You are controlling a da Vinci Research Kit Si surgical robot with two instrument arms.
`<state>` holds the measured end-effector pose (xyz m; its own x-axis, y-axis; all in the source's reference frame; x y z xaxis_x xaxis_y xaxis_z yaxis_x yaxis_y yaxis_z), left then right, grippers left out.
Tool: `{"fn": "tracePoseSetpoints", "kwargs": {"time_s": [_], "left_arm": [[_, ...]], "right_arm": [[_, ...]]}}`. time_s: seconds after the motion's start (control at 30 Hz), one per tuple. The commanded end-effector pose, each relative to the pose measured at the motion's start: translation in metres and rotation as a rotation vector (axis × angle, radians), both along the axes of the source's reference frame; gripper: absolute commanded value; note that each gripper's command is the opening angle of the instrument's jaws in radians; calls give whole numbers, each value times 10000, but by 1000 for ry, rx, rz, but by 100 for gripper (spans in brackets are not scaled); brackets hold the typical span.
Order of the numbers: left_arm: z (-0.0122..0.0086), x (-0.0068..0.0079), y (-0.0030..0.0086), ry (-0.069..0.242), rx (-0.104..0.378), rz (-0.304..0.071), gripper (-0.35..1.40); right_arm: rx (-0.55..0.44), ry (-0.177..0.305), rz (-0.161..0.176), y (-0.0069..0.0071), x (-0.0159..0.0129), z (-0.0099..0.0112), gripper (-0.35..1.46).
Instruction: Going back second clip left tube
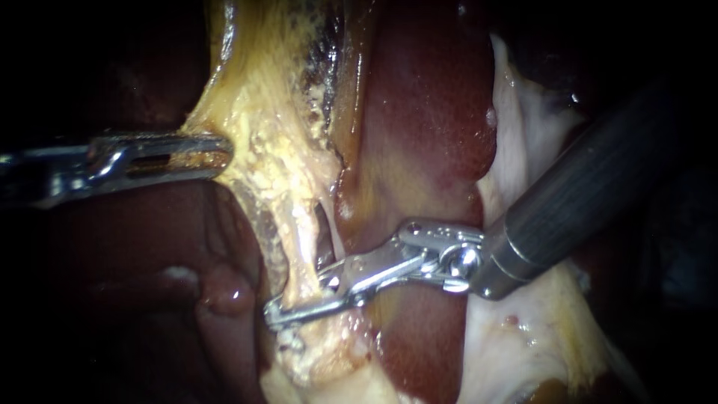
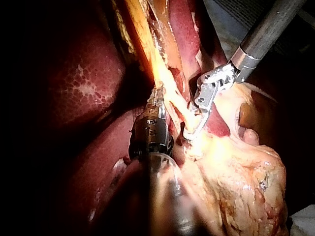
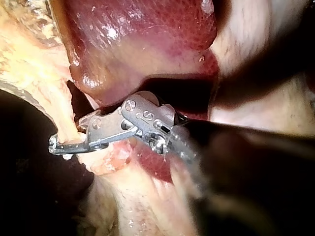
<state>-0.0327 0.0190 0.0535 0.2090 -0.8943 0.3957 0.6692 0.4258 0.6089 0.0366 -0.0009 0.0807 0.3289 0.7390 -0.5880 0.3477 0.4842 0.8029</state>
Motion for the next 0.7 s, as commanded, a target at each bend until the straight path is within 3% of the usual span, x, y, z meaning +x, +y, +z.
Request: {"fn": "tracePoseSetpoints", "kwargs": {"time_s": [0.03, 0.13, 0.17, 0.2, 0.27, 0.37, 0.7], "left_arm": [[0, 0, 0, 0, 0, 0, -35], [-1, 0, 0, 0, 0, 0, -35], [-1, 0, 0, 0, 0, 0, -35], [-1, 0, 0, 0, 0, -1, -35], [-1, -1, 0, 0, 0, -1, -35], [-2, 0, -1, 3, -2, -2, -35], [-4, 1, -3, 3, -2, -3, -35]], "right_arm": [[0, 0, 0, 0, 0, 0, -35], [-5, -8, 5, -1, 0, 0, -35], [-5, -8, 5, -1, -1, 0, -25], [-4, -9, 5, 0, -1, 1, -2], [-7, -16, 18, 0, -1, 1, 26], [-15, -39, 61, 2, -2, 1, 51], [-143, -23, 129, 17, -24, -4, 60]]}}
